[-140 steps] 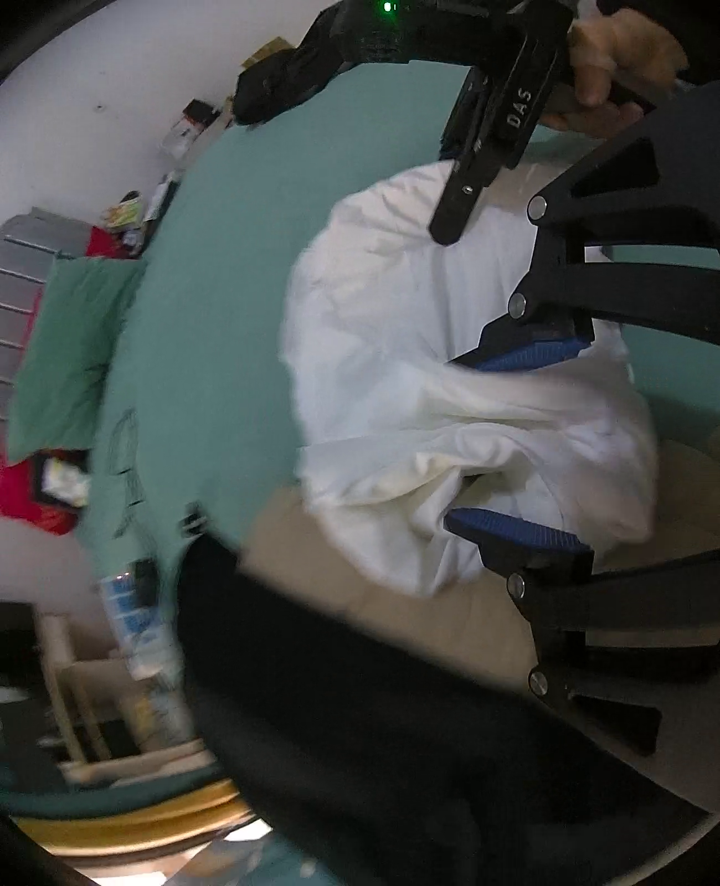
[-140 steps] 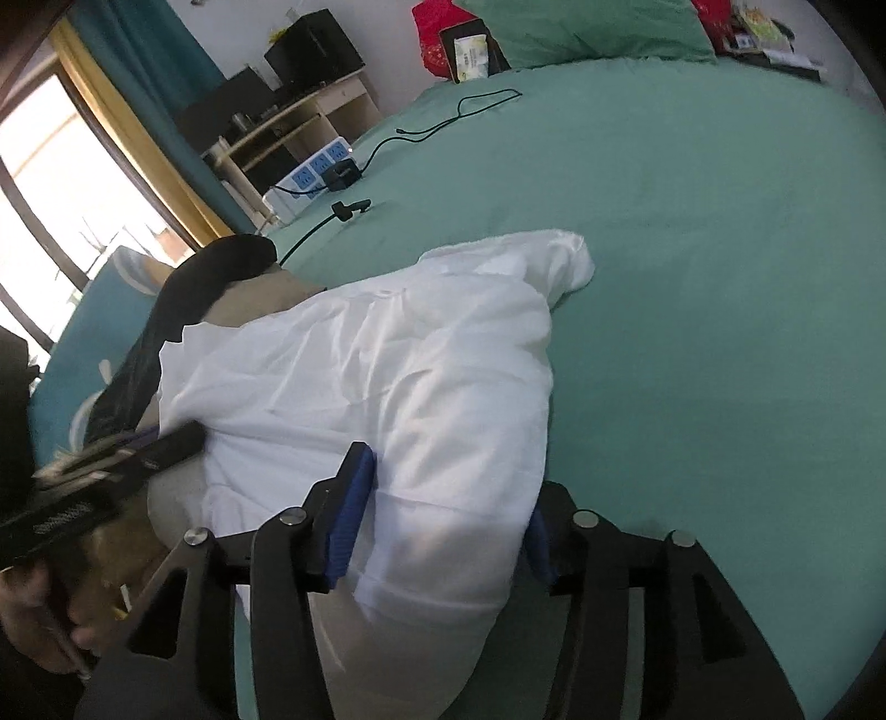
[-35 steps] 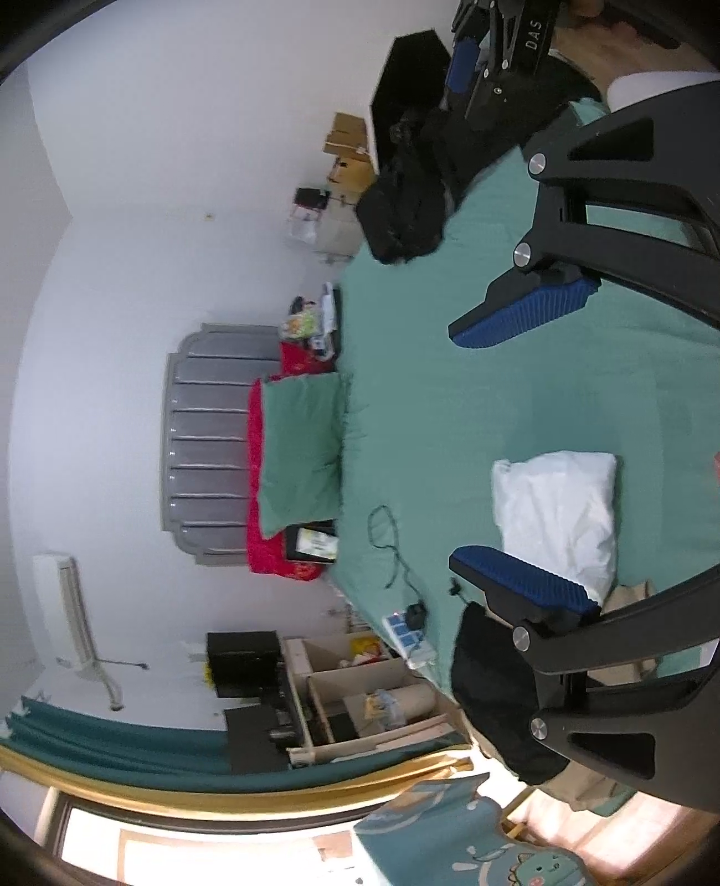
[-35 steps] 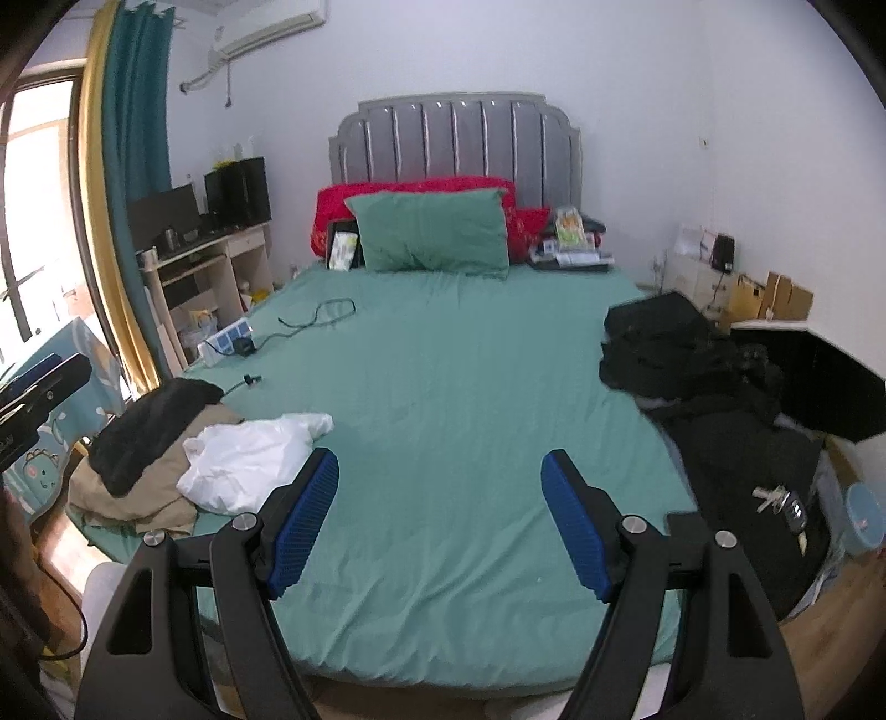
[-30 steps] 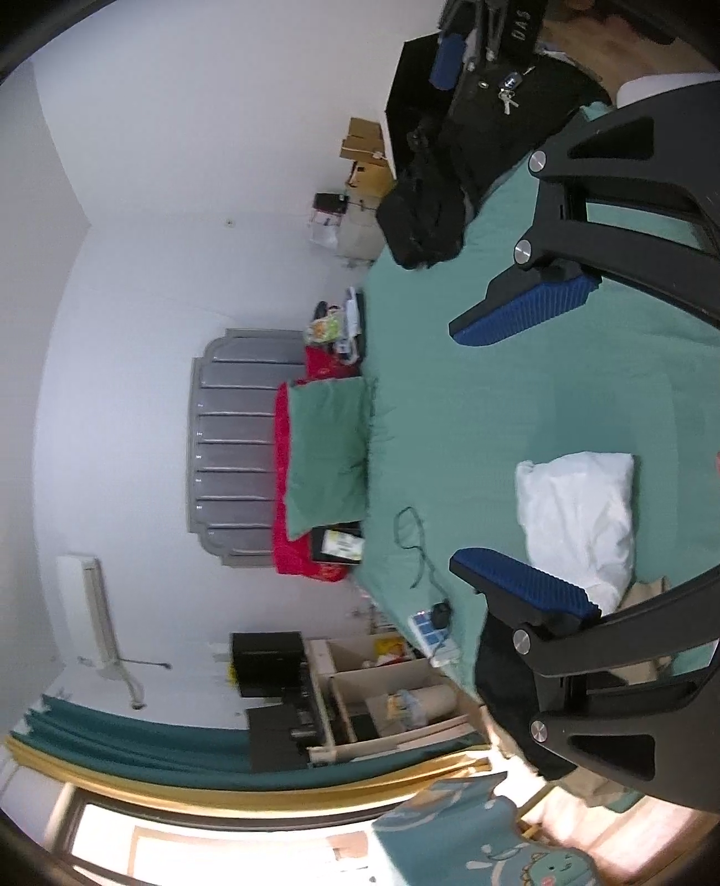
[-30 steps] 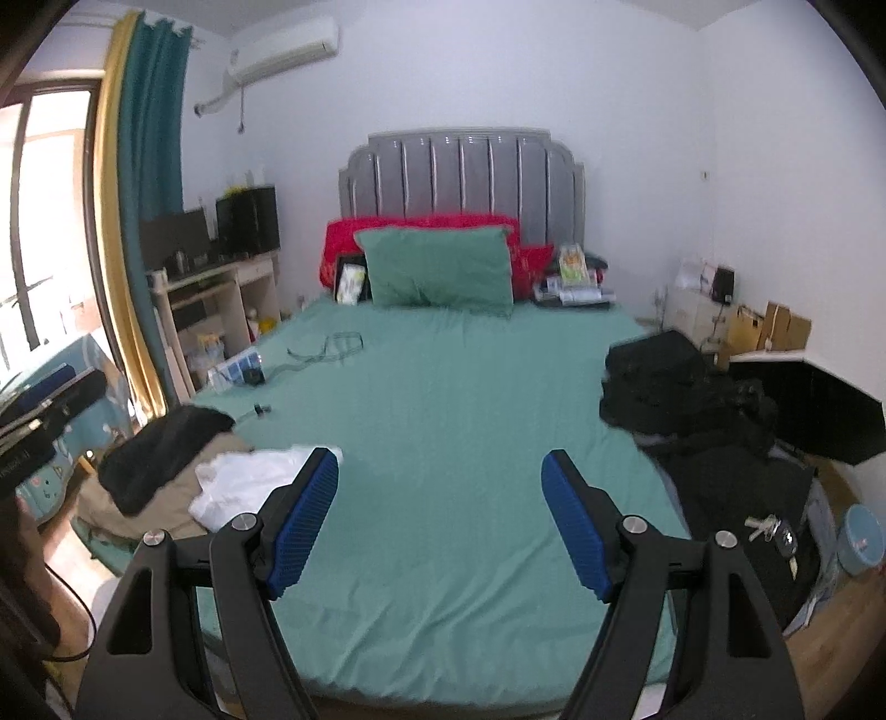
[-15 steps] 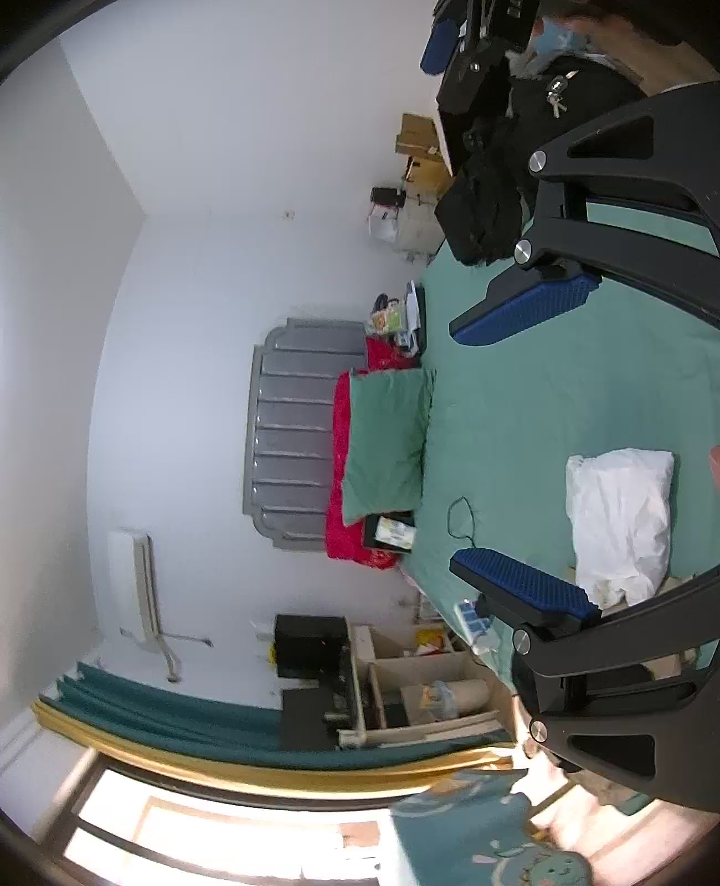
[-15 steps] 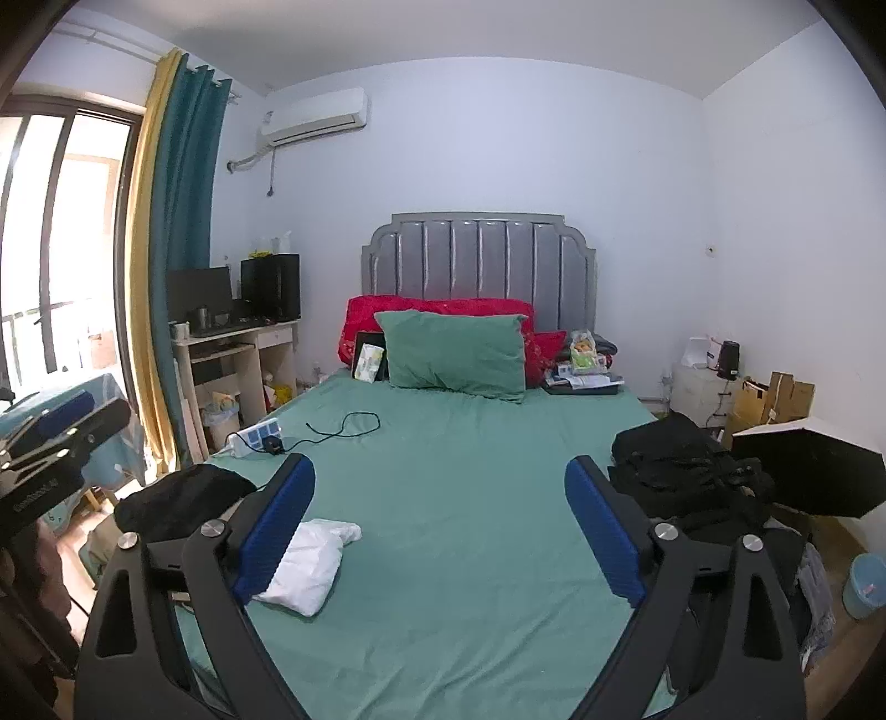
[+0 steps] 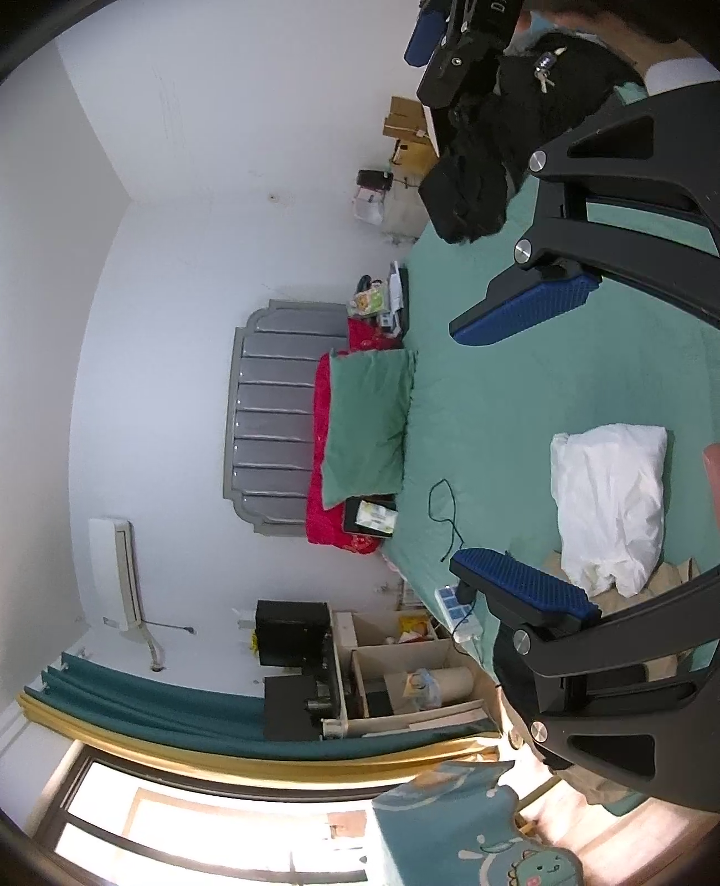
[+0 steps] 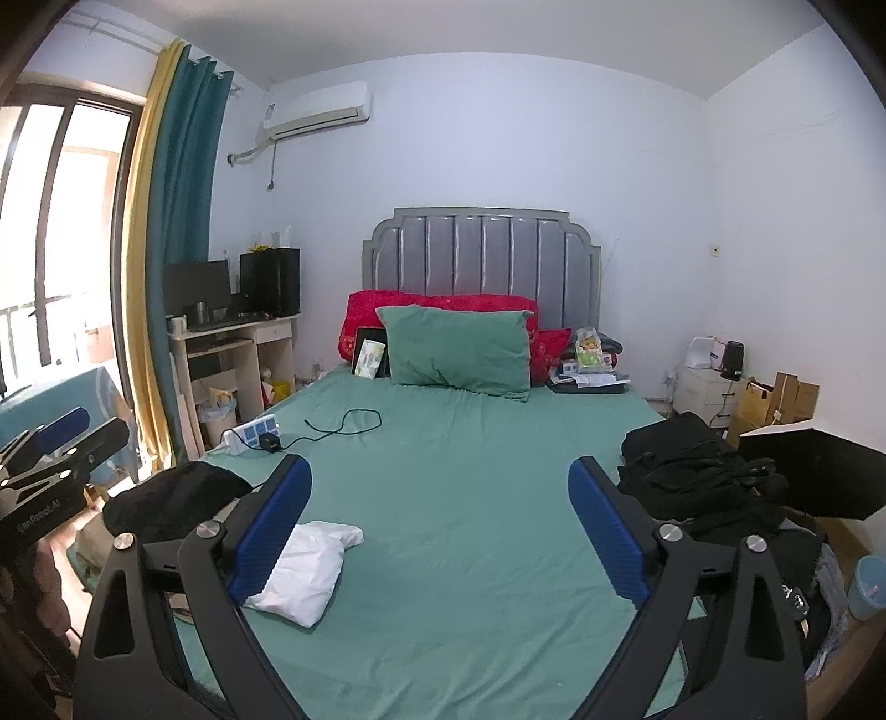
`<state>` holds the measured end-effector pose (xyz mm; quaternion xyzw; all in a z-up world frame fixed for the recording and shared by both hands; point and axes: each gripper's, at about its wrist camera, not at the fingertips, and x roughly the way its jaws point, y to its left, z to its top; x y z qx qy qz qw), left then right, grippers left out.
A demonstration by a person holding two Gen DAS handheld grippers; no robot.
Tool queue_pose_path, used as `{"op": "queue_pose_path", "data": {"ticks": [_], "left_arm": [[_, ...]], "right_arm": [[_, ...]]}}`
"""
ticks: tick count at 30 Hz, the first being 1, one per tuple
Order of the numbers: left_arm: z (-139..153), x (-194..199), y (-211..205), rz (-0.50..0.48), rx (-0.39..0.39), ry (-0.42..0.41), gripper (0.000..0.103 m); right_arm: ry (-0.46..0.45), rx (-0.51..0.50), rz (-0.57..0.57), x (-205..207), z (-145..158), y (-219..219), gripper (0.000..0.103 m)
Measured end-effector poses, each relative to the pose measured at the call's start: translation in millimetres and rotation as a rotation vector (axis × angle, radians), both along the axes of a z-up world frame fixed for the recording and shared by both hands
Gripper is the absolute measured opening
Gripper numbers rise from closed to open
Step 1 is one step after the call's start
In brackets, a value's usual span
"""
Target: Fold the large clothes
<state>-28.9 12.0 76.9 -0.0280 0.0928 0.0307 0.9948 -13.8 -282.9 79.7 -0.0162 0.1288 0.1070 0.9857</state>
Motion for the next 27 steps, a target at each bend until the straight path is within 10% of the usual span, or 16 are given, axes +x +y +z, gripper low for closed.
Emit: {"op": "queue_pose_path", "data": {"ticks": [27], "left_arm": [[-10.5,13.4,9.1,0.038,-0.047,0.06,0.079]], "right_arm": [[0.089,0.013,0.038,22.2,-19.4,-2.5,0.093]]}}
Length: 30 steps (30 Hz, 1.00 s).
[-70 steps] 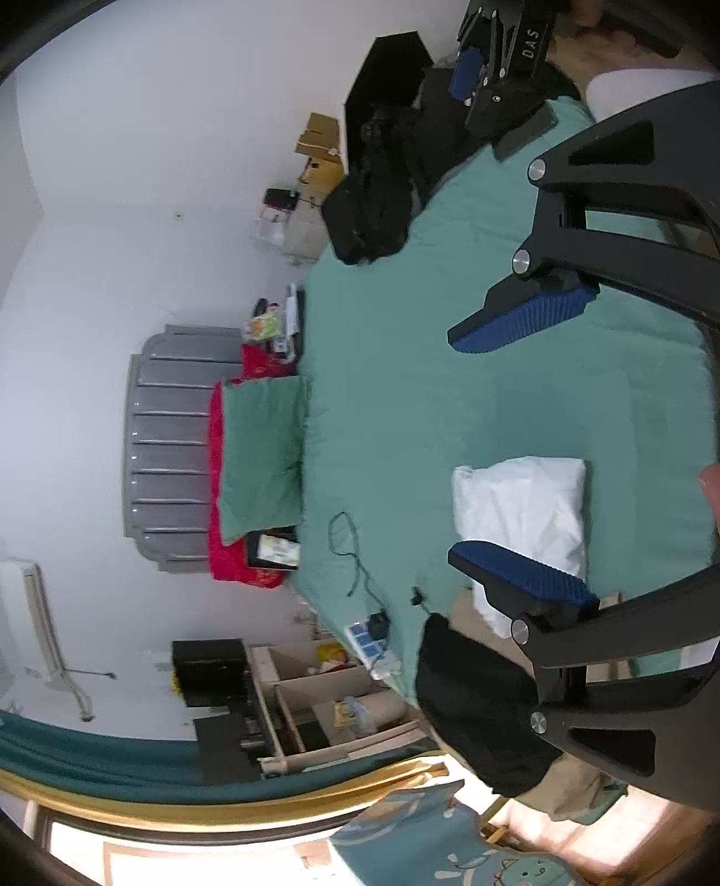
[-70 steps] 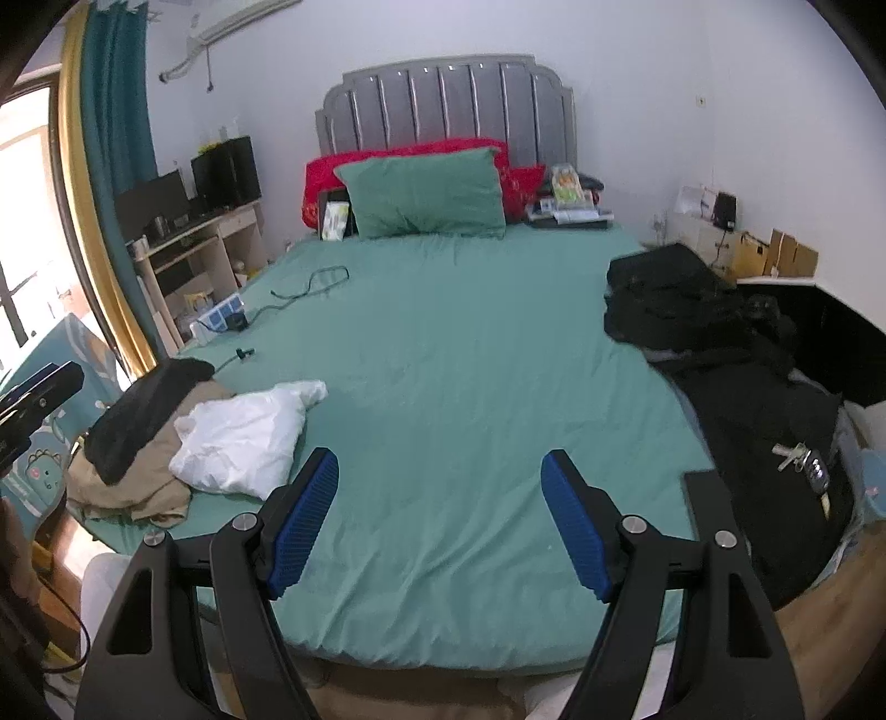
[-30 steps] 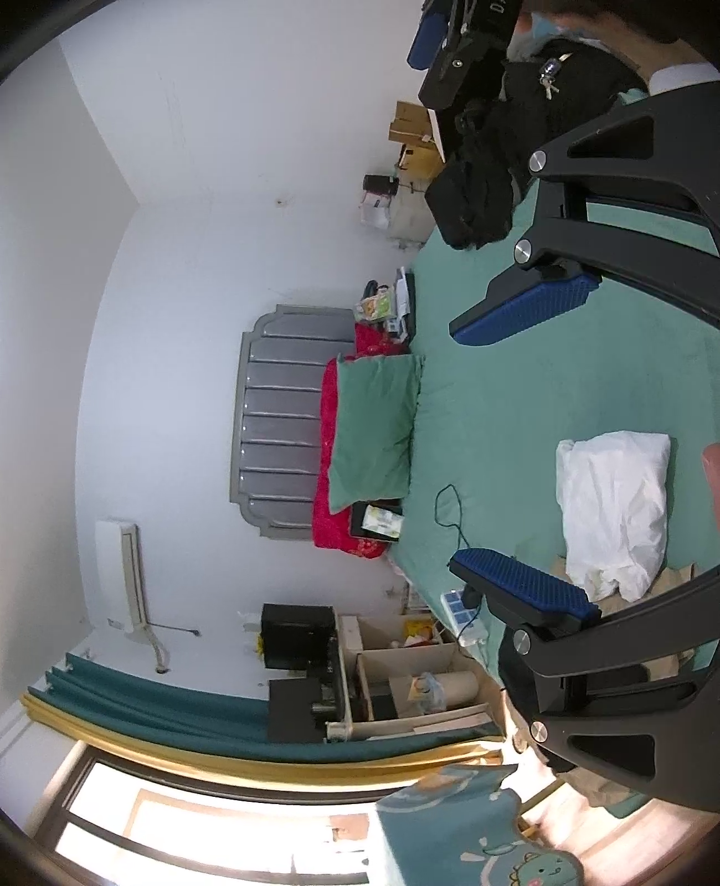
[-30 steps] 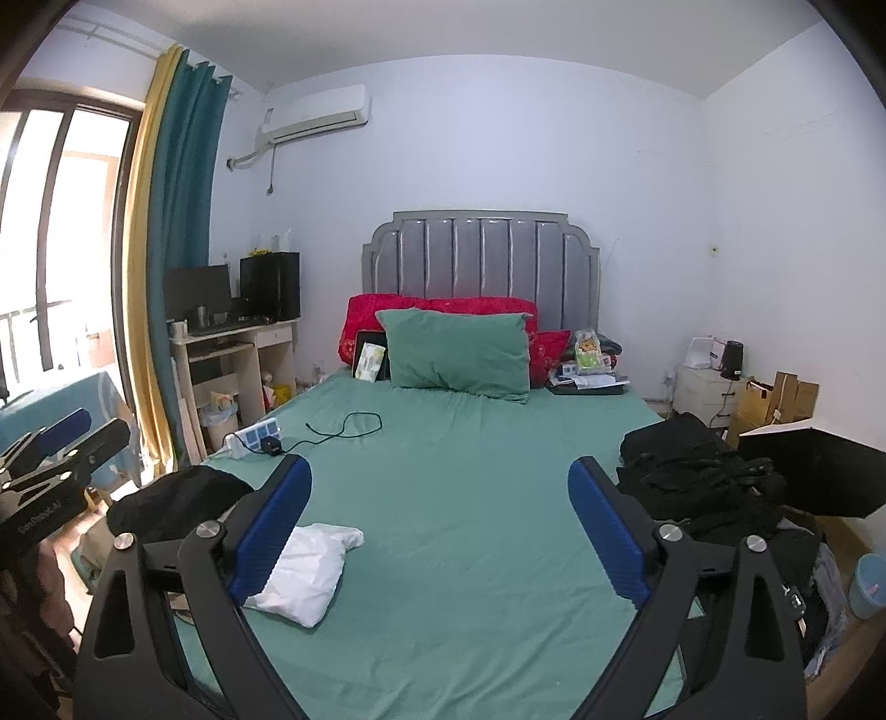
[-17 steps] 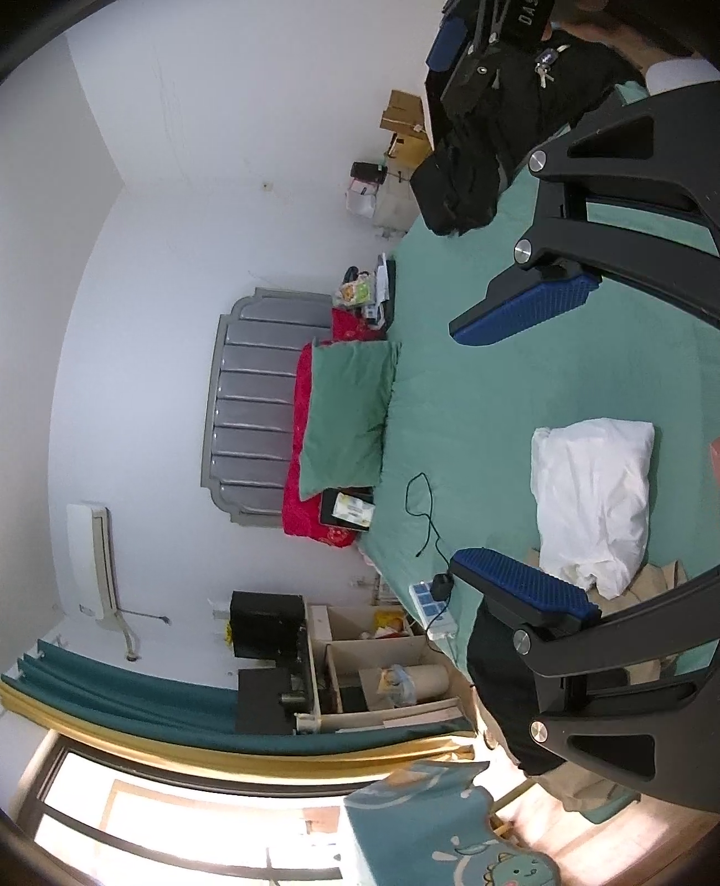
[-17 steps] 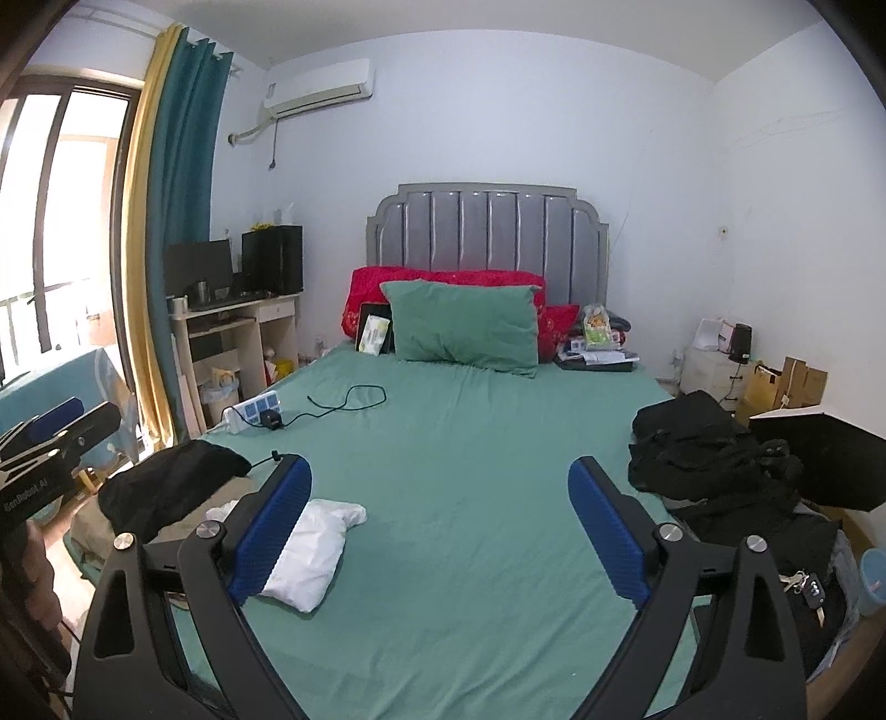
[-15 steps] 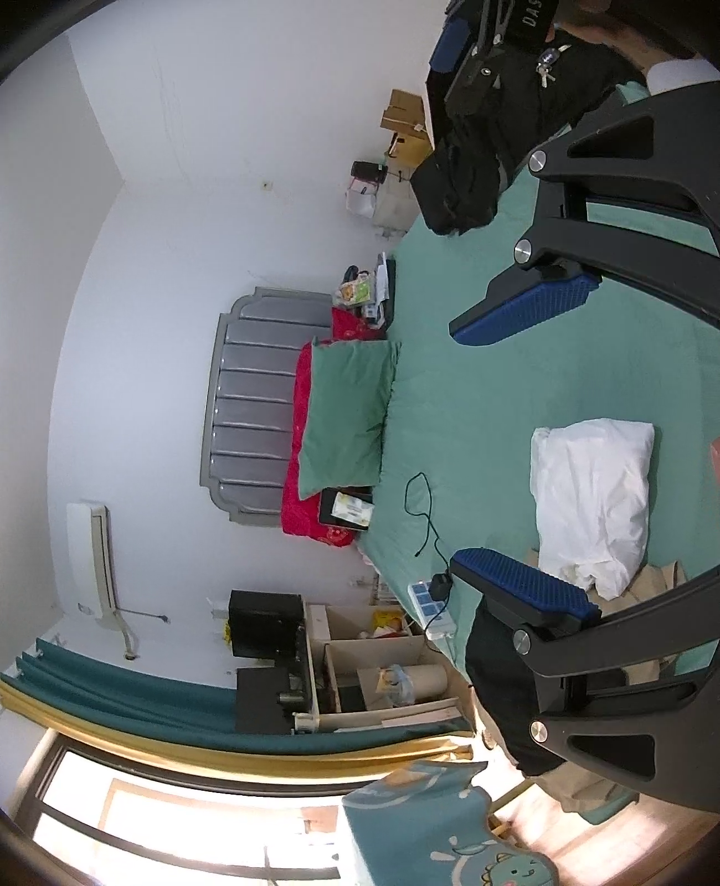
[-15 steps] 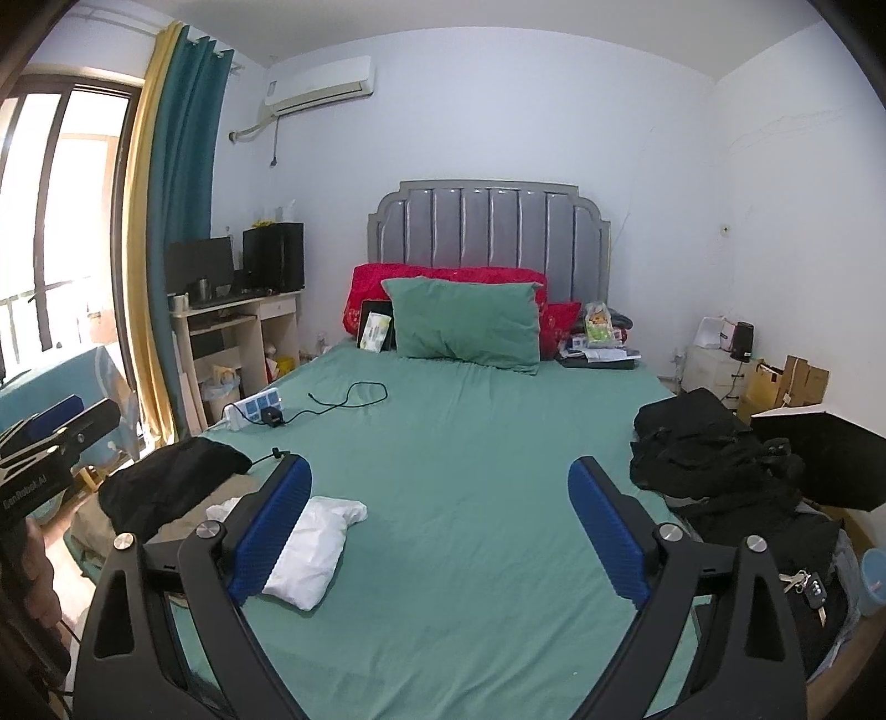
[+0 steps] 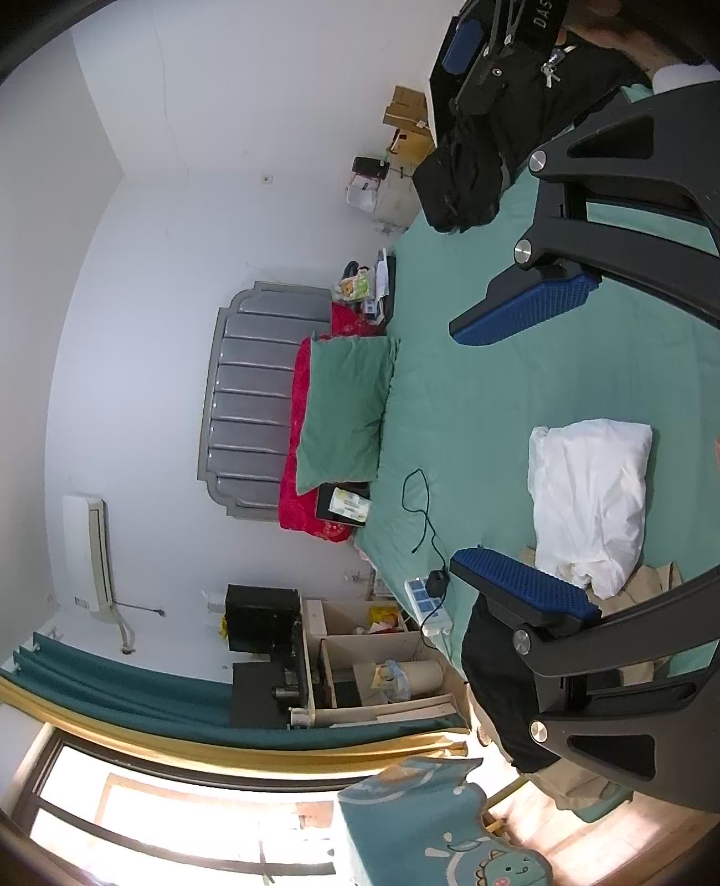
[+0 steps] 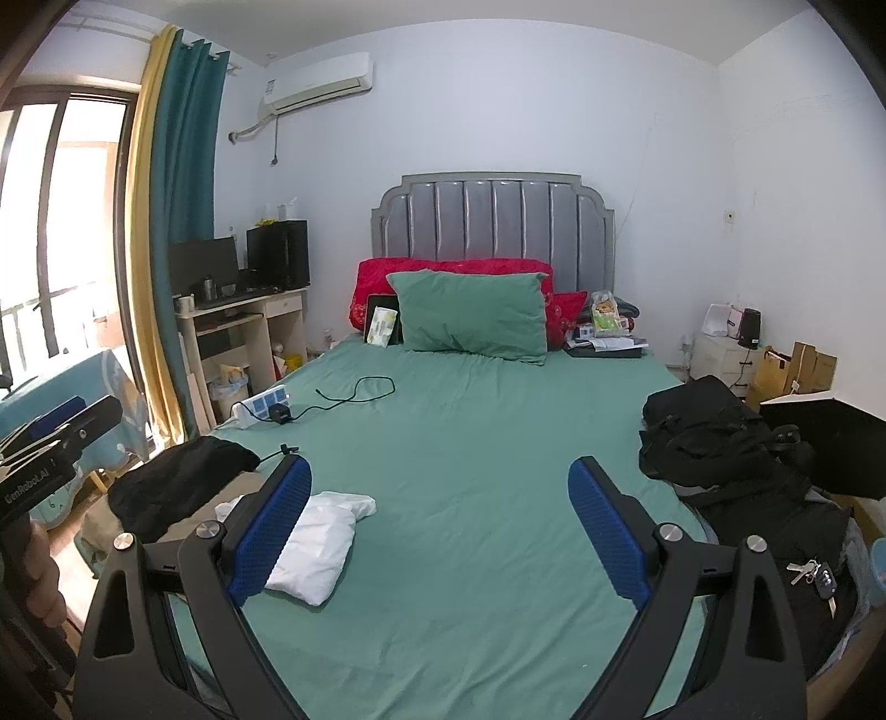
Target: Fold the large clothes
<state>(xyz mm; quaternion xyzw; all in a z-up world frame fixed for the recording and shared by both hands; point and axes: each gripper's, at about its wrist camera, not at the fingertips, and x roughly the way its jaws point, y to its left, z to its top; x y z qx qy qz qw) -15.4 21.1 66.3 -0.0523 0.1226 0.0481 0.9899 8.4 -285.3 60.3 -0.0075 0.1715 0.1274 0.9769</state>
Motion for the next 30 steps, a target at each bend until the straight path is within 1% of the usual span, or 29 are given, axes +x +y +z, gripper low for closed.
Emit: {"op": "queue_pose_path", "data": {"ticks": [30], "left_arm": [[-3.8,-3.8,-5.2,0.006,-0.02,0.007,0.079]], "right_arm": [[0.005,-0.001,0.002,-0.6,-1.2,2.5,0.093]]}}
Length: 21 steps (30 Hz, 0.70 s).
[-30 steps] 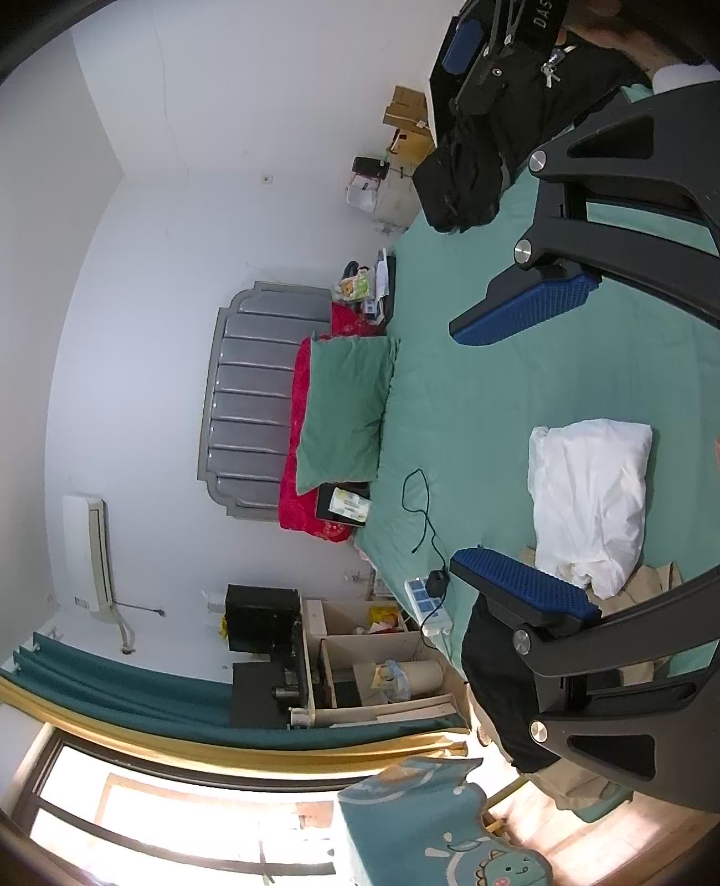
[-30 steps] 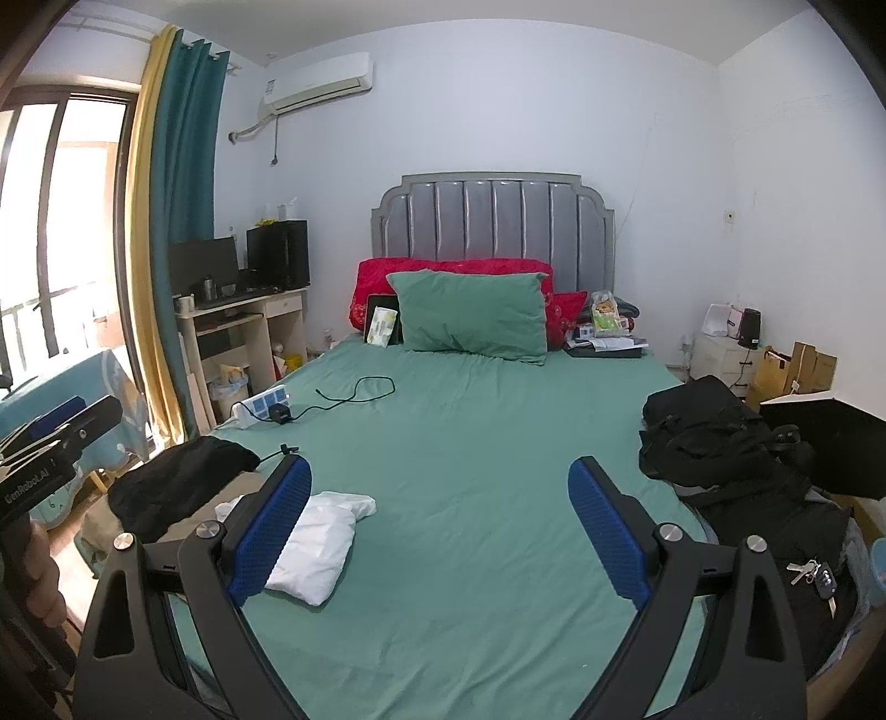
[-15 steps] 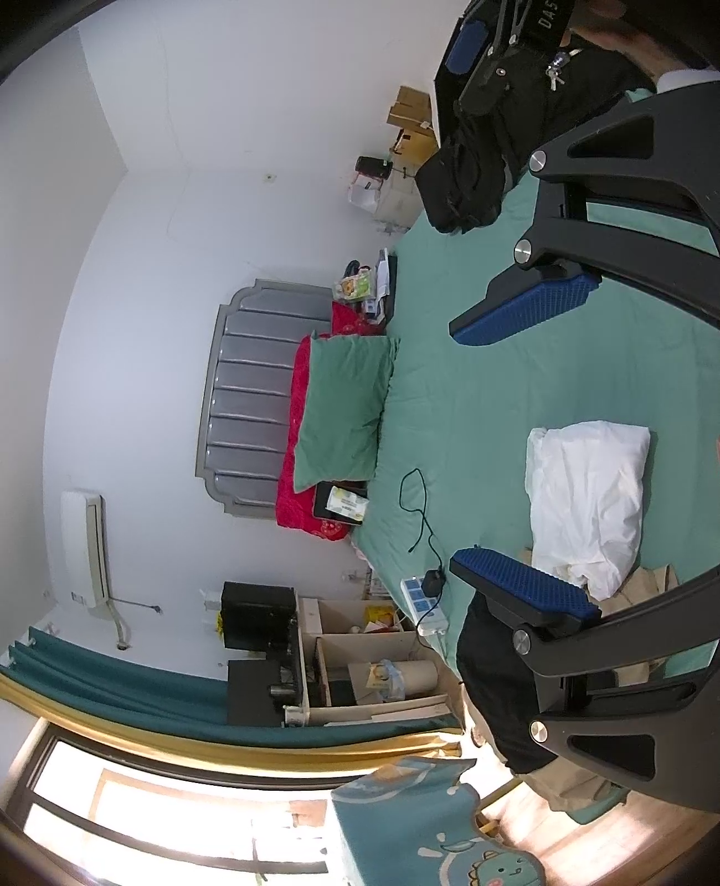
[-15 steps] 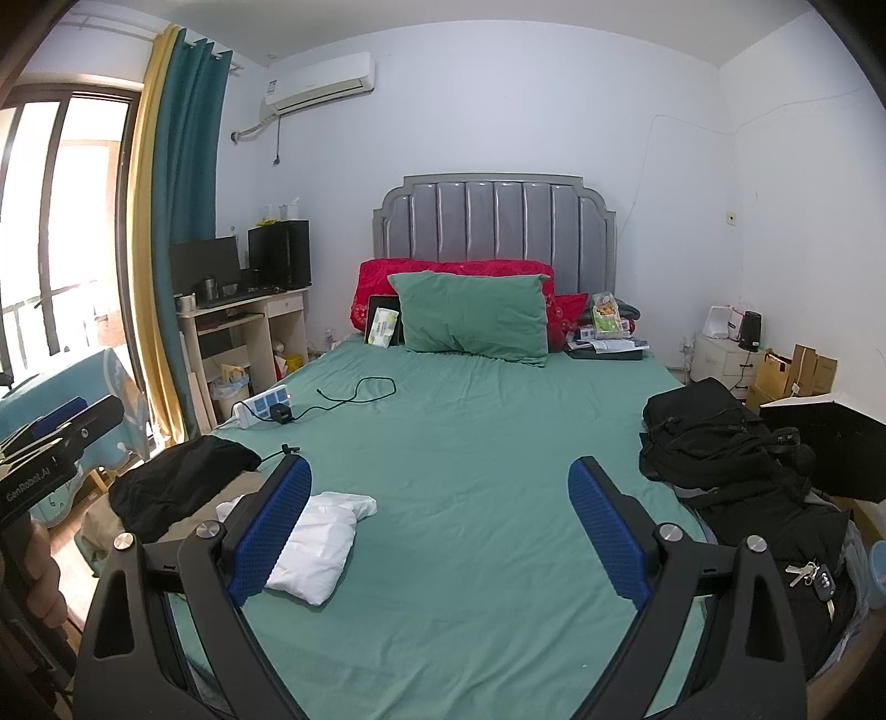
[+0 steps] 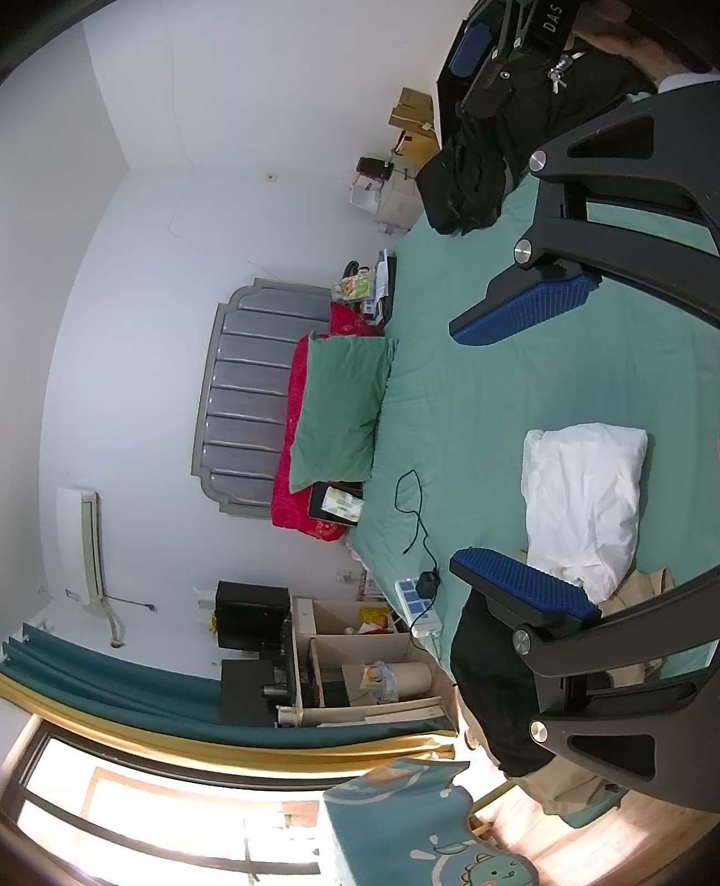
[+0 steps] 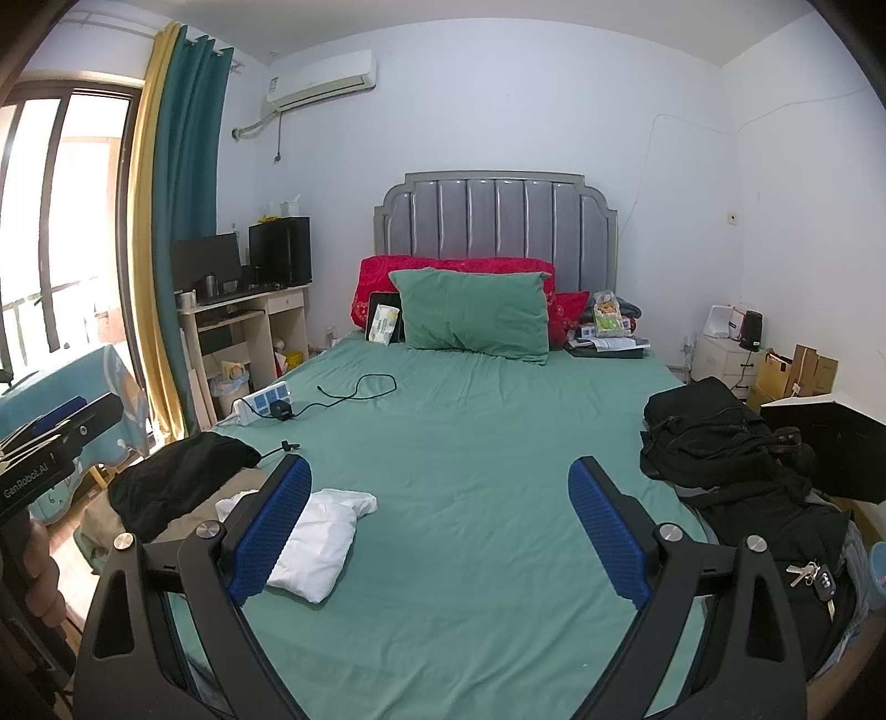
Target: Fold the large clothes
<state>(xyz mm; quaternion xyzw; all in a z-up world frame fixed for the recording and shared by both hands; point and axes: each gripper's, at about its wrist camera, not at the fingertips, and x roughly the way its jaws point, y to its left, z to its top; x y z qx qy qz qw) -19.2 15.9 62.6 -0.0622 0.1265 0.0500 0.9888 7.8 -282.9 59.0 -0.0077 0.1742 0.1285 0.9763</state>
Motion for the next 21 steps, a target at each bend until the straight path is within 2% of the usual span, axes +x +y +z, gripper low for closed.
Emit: {"op": "queue_pose_path", "data": {"ticks": [21], "left_arm": [[-3.3,-1.1,-7.8,0.003,-0.001,0.003,0.079]], "right_arm": [[0.001,-0.001,0.004,2.8,0.1,-0.9,0.093]]}}
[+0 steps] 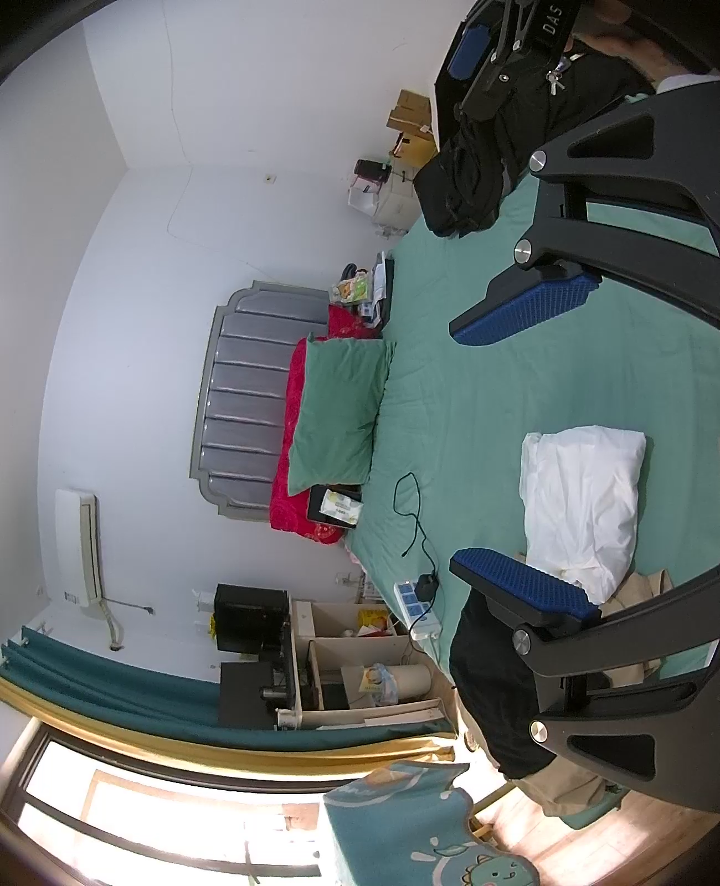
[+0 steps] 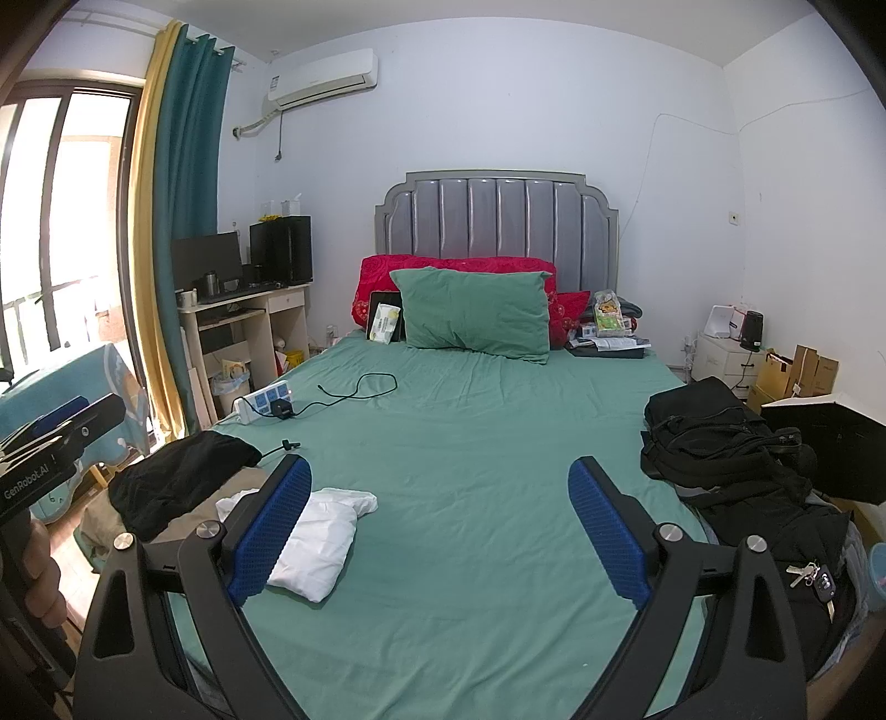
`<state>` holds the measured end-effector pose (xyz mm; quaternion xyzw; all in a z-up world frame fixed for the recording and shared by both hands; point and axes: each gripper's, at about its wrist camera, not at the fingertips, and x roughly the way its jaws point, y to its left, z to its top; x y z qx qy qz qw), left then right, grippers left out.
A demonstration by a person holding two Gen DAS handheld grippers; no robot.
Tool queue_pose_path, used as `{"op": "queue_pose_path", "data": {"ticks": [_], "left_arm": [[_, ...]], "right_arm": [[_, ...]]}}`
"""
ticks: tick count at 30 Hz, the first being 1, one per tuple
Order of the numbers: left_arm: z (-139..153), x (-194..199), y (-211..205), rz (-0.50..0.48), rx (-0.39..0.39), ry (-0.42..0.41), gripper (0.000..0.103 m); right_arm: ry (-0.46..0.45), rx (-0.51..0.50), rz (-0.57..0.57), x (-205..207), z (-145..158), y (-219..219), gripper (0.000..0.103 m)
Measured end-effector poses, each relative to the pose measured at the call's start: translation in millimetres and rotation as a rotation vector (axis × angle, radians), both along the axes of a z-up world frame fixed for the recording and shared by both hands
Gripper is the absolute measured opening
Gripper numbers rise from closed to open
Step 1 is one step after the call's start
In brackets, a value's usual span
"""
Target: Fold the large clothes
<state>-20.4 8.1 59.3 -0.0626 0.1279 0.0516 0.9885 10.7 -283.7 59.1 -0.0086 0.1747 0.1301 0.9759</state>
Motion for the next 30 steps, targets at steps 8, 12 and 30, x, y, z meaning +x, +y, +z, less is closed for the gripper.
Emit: {"op": "queue_pose_path", "data": {"ticks": [8,12,30], "left_arm": [[-3.4,1.4,-3.2,-0.004,-0.001,0.008,0.079],[-3.7,1.4,-3.9,-0.004,0.0,0.007,0.079],[-12.3,6.9,-5.0,-0.006,0.006,0.032,0.079]], "right_arm": [[0.002,-0.002,0.002,0.7,-1.7,-1.0,0.093],[0.004,-0.002,0.003,0.8,-1.6,-1.0,0.093],[0.013,-0.005,0.007,5.3,-6.9,0.5,0.093]]}}
